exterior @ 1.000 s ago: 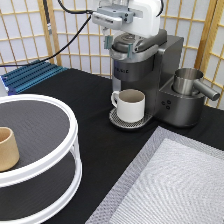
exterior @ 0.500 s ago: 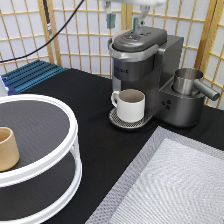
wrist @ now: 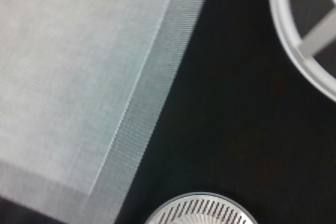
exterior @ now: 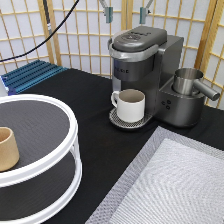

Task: Make coffee

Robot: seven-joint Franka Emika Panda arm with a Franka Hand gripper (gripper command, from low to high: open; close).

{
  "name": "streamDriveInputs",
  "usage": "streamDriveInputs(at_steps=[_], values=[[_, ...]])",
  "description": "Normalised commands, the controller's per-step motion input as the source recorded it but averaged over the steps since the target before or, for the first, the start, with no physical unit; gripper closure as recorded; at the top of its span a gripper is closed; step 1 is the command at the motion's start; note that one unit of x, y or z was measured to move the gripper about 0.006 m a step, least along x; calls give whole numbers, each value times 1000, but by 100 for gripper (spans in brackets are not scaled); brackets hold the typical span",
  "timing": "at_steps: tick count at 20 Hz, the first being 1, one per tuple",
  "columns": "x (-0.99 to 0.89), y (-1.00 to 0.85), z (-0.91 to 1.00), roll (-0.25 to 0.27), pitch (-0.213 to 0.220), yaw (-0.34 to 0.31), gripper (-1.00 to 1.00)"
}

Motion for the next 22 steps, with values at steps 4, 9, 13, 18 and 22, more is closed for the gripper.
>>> streamDriveInputs(at_steps=[4,9,13,18,22], values=[[0,0,0,0,0,375,-100],[0,0,0,0,0,375,-100],[-18,0,0,0,0,375,-100],[-133,0,-18,0,0,372,-100],[-333,0,-61,-6,0,274,-100]])
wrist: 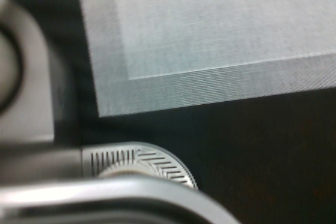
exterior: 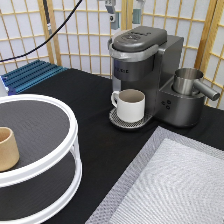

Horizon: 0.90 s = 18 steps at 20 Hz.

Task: Make coffee

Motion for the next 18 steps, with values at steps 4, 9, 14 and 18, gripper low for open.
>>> streamDriveInputs(at_steps=[4,9,14,18], values=[[-41,4,-41,-4,-17,45,-100],[-72,0,-243,-5,-39,0,-100],[-137,-42,-339,-14,-19,12,-100],[-481,0,-201,-55,-1,81,-100]])
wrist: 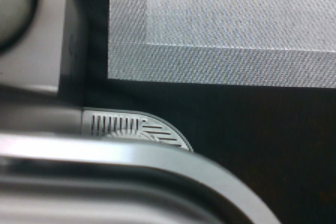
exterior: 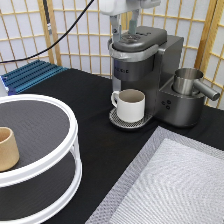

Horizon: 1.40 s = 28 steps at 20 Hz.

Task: Make coffee

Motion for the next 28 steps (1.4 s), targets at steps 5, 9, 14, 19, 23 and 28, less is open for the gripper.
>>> streamDriveInputs(at_steps=[5,9,14,19,23,28], values=[[-609,78,-70,-97,-10,97,-100],[-285,36,-104,-65,-8,114,-100],[247,-34,134,-3,51,99,-100],[348,-68,439,0,83,93,-100],[386,-41,269,14,102,57,-100],[473,-134,77,37,101,24,-100]])
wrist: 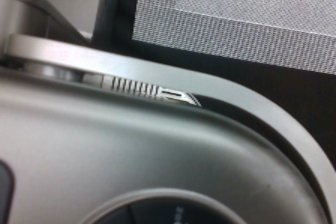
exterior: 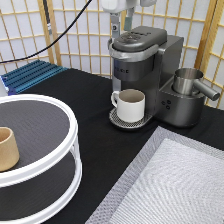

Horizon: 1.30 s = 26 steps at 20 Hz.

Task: Make coffee

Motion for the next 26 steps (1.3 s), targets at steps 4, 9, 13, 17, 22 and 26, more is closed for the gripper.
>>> streamDriveInputs(at_steps=[4,9,13,17,22,26], values=[[466,-16,26,20,100,0,-100],[487,0,201,6,133,0,-100],[312,-4,-66,8,96,9,-100],[251,-131,-168,44,101,1,-100],[406,-543,-899,62,81,7,-100],[508,-757,-1000,0,67,21,-100]])
